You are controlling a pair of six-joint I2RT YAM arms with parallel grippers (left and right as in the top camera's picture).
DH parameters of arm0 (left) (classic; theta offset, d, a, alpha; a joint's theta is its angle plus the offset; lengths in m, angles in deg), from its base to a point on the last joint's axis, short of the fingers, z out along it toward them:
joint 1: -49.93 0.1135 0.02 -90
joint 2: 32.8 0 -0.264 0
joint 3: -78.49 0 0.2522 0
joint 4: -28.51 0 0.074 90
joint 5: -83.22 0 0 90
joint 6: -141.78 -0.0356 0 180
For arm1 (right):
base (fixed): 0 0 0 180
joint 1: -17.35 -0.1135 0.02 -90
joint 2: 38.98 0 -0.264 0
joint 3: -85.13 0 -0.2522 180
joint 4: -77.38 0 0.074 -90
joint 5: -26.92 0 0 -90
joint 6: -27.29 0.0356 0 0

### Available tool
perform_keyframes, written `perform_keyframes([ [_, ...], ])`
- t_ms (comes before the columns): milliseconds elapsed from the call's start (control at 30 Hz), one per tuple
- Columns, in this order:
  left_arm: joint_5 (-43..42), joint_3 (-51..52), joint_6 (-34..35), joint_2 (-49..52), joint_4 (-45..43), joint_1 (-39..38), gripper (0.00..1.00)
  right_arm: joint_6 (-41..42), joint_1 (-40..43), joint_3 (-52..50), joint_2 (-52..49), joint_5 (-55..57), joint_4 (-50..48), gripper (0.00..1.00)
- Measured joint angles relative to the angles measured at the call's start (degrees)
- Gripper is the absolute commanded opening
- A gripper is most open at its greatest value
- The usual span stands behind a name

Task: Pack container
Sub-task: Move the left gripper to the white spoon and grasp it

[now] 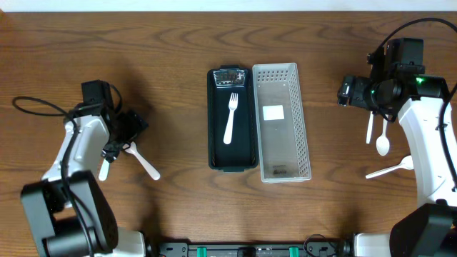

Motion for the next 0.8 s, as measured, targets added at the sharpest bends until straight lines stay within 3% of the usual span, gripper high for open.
perform_keyframes([
  [433,0.04,0.00,0.13,6.29,-3.30,-0.04,0.93,0.00,0.00,0.00,0.00,0.00,0.15,0.93],
  [700,0.17,0.00,0.17,6.36,-2.91,-0.04,0.67,-0.02,0.00,0.00,-0.02,0.00,0.20,0.93],
  [800,0.00,0.00,0.17,6.40,-2.69,-0.04,0.63,-0.04,0.00,0.00,-0.02,0.00,0.20,0.92],
])
